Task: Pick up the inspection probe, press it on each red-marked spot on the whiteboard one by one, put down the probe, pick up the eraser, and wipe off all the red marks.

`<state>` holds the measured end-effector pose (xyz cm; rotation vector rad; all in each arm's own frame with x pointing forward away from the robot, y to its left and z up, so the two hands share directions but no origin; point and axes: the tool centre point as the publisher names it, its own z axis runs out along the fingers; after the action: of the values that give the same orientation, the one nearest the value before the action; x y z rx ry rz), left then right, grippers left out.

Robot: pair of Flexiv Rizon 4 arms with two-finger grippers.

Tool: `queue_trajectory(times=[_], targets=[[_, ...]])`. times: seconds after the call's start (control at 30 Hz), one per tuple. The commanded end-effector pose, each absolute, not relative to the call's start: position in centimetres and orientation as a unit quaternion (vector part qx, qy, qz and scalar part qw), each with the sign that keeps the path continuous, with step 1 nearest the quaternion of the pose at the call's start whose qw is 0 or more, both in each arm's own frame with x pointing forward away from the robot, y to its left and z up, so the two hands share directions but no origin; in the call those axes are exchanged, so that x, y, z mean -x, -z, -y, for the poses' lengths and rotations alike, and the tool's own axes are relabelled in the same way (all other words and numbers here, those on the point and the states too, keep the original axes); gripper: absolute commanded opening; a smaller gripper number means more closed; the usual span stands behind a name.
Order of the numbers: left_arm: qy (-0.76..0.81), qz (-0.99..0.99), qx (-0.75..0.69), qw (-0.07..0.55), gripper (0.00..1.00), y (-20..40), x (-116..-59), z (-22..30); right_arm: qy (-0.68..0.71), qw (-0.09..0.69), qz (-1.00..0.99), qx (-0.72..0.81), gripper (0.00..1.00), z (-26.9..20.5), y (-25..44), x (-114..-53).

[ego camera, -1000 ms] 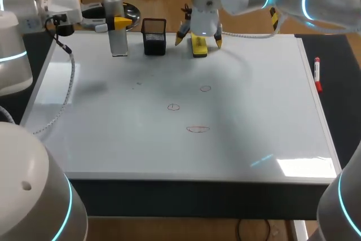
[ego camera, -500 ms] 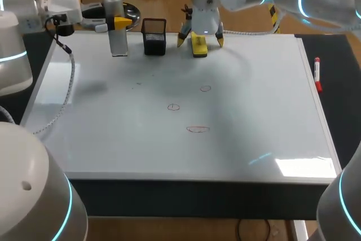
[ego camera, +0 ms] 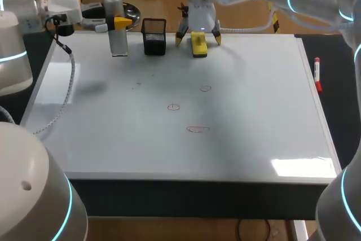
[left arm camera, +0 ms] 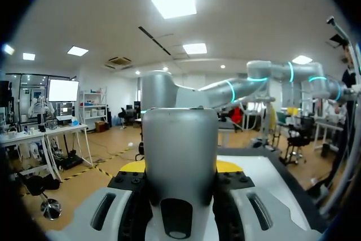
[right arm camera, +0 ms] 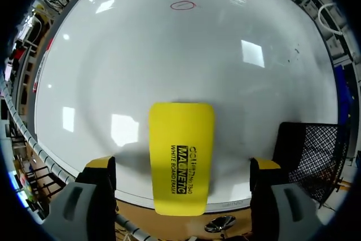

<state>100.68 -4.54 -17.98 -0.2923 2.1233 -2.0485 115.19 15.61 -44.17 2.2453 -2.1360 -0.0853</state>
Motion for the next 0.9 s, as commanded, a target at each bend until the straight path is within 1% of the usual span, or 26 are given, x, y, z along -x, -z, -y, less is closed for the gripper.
queue_trajectory(times=[0.03, 0.1, 0.63, 0.9], targets=[[0.688, -0.713, 0.099, 0.09, 0.0, 17.9, -100.6, 4.6, 0.027, 0.029, 0.69, -0.722, 0.22, -15.9, 44.7, -115.2], [0.688, -0.713, 0.099, 0.09, 0.0, 17.9, -100.6, 4.6, 0.026, 0.028, 0.693, -0.72, 0.01, -15.8, 44.7, -115.0], [0.688, -0.713, 0.099, 0.09, 0.0, 17.9, -100.6, 4.6, 0.024, 0.025, 0.726, -0.687, 0.0, -14.7, 42.6, -112.7], [0.688, -0.713, 0.099, 0.09, 0.0, 17.9, -100.6, 4.6, 0.021, 0.018, 0.75, -0.661, 0.0, -13.4, 40.7, -112.2]])
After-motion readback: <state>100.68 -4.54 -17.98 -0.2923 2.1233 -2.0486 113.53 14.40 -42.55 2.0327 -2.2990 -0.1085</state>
